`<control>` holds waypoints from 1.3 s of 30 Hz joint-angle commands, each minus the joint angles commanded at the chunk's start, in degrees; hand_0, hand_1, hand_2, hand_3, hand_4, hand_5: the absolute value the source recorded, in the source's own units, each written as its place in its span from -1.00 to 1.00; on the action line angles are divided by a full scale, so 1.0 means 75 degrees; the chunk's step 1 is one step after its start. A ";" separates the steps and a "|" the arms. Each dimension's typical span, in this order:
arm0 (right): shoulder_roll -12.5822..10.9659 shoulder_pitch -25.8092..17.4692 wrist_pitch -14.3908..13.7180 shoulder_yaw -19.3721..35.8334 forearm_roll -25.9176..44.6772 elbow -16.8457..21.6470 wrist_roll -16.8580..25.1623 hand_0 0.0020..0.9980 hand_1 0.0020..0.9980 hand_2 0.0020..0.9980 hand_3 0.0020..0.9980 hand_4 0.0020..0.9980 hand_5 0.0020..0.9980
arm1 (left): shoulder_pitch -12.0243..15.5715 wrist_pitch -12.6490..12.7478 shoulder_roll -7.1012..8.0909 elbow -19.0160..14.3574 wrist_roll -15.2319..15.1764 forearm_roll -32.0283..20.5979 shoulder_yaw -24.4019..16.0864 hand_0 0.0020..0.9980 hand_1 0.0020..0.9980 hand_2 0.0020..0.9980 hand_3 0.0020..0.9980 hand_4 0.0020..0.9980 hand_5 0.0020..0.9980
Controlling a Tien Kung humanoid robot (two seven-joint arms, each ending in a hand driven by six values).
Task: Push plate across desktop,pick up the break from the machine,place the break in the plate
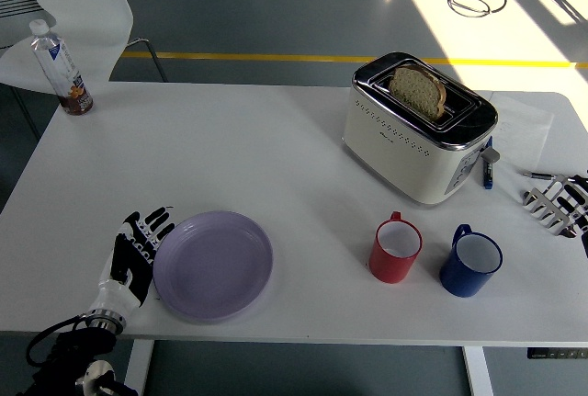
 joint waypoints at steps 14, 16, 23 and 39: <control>0.0004 0.0006 -0.0006 -0.0033 -0.0001 -0.0006 0.0004 0.48 0.35 0.38 0.35 -0.02 -0.11 | -0.0035 -0.0219 0.0000 0.0016 0.0033 -0.0236 0.0143 0.70 0.71 0.76 0.53 0.11 1.00; 0.0006 0.0001 -0.0007 -0.0032 -0.0001 -0.0007 0.0004 0.48 0.35 0.38 0.35 -0.02 -0.11 | -0.0035 -0.0251 0.0000 0.0035 0.0064 -0.0249 0.0157 0.70 0.71 0.76 0.53 0.11 1.00; 0.0008 -0.0005 -0.0009 -0.0028 -0.0001 -0.0006 0.0007 0.48 0.35 0.38 0.35 -0.02 -0.11 | -0.0025 -0.0307 0.0000 0.0068 0.0106 -0.0320 0.0176 0.69 0.71 0.75 0.53 0.11 1.00; 0.0016 0.0017 -0.0011 -0.0025 -0.0001 -0.0024 0.0013 0.48 0.35 0.37 0.35 -0.02 -0.11 | -0.0143 -0.0556 0.0000 0.0141 0.0264 -0.0540 0.0392 0.59 0.64 0.72 0.52 0.10 1.00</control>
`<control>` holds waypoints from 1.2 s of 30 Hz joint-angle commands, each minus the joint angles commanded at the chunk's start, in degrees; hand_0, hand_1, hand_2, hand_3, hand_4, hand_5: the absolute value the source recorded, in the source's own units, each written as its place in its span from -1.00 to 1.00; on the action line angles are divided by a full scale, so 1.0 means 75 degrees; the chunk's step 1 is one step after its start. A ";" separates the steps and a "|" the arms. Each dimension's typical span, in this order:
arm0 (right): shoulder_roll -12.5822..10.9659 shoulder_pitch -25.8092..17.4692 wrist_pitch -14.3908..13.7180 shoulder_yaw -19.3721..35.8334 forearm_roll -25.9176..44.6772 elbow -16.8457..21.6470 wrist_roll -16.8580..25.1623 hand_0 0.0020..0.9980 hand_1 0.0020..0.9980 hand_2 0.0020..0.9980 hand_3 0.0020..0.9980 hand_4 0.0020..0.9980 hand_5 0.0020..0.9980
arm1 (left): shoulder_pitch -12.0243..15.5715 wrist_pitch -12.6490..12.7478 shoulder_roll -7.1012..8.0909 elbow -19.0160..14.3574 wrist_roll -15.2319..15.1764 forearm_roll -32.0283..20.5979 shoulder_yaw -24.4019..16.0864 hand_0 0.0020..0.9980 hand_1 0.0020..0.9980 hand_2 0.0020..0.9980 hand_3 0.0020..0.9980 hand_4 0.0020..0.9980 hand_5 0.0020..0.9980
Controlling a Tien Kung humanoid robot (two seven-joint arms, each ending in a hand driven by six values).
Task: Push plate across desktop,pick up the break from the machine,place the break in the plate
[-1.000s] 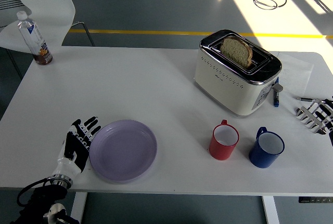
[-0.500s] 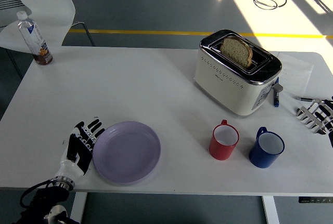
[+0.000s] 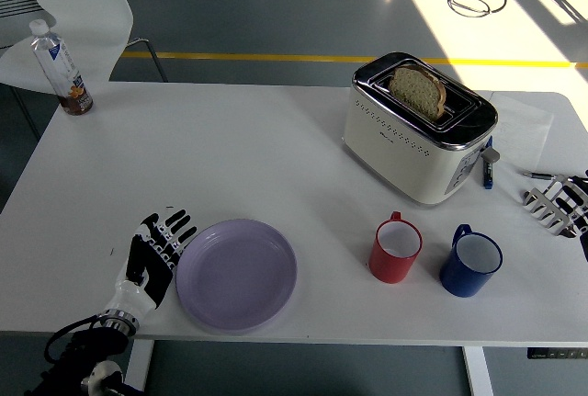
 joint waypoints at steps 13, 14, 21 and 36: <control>0.0010 0.0003 -0.0002 -0.0020 0.0005 -0.0011 0.0003 0.48 0.35 0.37 0.35 -0.02 -0.11 | -0.0188 -0.0235 0.0000 0.0131 0.0066 -0.0277 0.0365 0.57 0.62 0.70 0.51 0.10 1.00; 0.0010 0.0004 -0.0002 -0.0021 0.0005 -0.0011 0.0003 0.48 0.35 0.37 0.35 -0.02 -0.11 | -0.0196 -0.0245 0.0000 0.0139 0.0068 -0.0289 0.0377 0.57 0.62 0.70 0.51 0.10 1.00; 0.0020 0.0017 -0.0008 -0.0030 0.0010 -0.0018 0.0008 0.48 0.35 0.37 0.35 -0.02 -0.11 | -0.0325 -0.0358 0.0000 0.0235 0.0069 -0.0434 0.0618 0.56 0.60 0.68 0.50 0.10 1.00; 0.0018 -0.0006 -0.0152 -0.0042 -0.0190 0.0264 0.0068 0.48 0.35 0.37 0.35 -0.02 -0.11 | -0.0279 0.0115 0.0000 0.0008 -0.0228 -0.0099 0.0046 0.59 0.61 0.68 0.50 0.12 1.00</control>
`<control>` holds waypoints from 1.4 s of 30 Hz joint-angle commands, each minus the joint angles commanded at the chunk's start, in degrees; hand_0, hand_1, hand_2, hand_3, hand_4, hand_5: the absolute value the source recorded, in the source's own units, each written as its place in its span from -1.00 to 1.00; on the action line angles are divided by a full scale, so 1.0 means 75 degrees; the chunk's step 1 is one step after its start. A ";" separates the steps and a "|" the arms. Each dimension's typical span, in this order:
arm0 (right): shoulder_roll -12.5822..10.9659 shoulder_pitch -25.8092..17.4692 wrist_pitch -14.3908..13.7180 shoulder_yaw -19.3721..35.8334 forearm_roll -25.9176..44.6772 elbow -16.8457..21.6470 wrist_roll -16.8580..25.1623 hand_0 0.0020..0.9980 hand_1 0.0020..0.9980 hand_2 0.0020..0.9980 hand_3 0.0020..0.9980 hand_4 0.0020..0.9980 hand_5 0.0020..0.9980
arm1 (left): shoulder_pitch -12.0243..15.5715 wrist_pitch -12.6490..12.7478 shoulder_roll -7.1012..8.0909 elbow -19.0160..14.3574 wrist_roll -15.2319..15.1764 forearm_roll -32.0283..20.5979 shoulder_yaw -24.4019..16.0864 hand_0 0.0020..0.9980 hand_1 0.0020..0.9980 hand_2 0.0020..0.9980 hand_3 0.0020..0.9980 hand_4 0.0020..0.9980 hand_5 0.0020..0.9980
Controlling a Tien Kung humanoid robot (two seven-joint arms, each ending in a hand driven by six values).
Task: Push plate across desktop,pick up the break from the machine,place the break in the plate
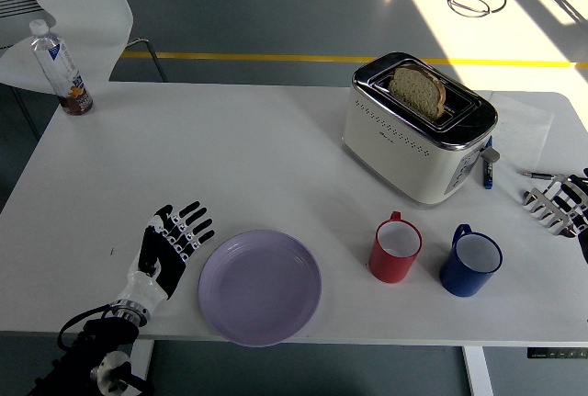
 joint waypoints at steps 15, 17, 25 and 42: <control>-0.1290 0.1501 -0.1752 -0.1452 -0.4132 0.1848 -0.0541 0.69 0.63 0.78 0.74 0.50 -0.33 | 0.0159 0.0312 0.0000 -0.0419 -0.0142 0.0271 -0.1732 0.59 0.60 0.68 0.49 0.12 1.00; -0.1573 0.2073 -0.1650 -0.1934 -0.4827 0.1741 -0.0931 0.69 0.63 0.78 0.74 0.50 -0.33 | 0.0182 0.0323 0.0000 -0.0462 -0.0135 0.0288 -0.1884 0.59 0.60 0.68 0.49 0.12 1.00; -0.1686 0.4180 -0.0999 -0.3679 -0.7290 0.0691 -0.1960 0.78 0.71 0.83 0.80 0.58 -0.41 | 0.0285 0.0367 0.0000 -0.0511 -0.0124 0.0312 -0.2129 0.60 0.60 0.67 0.48 0.11 1.00; -0.0236 0.6807 -0.0112 -0.5722 -0.8592 -0.2534 -0.2369 0.80 0.72 0.81 0.79 0.62 -0.45 | 0.0338 0.0466 0.0000 -0.0453 -0.0155 0.0236 -0.2171 0.60 0.58 0.67 0.48 0.11 1.00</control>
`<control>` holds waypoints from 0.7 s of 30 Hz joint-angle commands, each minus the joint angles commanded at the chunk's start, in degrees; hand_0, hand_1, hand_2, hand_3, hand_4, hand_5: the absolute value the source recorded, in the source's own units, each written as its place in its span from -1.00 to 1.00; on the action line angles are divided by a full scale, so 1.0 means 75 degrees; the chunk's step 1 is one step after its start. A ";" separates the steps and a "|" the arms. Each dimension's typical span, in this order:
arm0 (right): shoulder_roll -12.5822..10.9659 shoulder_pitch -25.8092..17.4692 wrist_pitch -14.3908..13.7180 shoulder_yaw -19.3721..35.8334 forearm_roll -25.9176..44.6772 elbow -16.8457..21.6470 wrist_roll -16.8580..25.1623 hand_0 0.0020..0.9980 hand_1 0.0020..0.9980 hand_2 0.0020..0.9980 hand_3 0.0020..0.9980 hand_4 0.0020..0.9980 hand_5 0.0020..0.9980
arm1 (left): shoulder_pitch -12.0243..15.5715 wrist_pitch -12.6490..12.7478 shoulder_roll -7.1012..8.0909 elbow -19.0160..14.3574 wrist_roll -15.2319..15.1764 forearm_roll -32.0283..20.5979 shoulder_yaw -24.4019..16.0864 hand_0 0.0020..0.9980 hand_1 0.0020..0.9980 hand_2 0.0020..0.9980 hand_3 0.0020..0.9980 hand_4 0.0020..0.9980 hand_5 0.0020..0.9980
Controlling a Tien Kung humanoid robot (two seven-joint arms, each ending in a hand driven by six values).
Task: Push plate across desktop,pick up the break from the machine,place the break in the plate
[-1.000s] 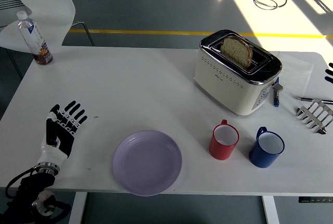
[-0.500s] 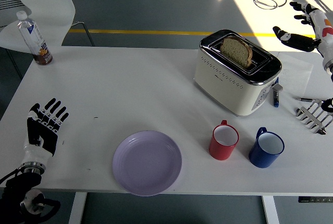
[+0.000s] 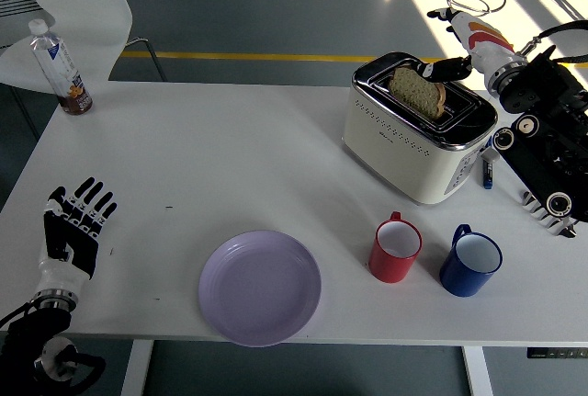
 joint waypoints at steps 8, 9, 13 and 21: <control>0.0487 0.0684 0.0338 -0.0542 -0.0207 -0.1246 -0.0156 0.65 0.59 0.61 0.70 0.62 -0.44 | -0.0030 0.0008 0.0000 0.0015 0.0007 -0.0002 0.0025 0.60 0.58 0.67 0.47 0.11 1.00; 0.0527 0.0749 0.0360 -0.0600 -0.0173 -0.1393 -0.0163 0.65 0.59 0.61 0.70 0.62 -0.44 | -0.0037 0.0007 0.0000 0.0016 0.0009 0.0001 0.0032 0.60 0.58 0.67 0.47 0.11 1.00; 0.0758 0.1034 0.0428 -0.0918 0.0101 -0.2015 -0.0178 0.57 0.51 0.47 0.64 0.62 -0.43 | -0.0042 0.0007 0.0000 0.0027 0.0025 0.0015 0.0037 0.60 0.58 0.66 0.47 0.10 1.00; 0.0943 0.1323 0.0636 -0.1421 0.0357 -0.2772 -0.0165 0.48 0.39 0.35 0.59 0.61 -0.41 | -0.0073 0.0008 0.0000 0.0032 0.0035 0.0038 0.0022 0.60 0.57 0.66 0.47 0.10 1.00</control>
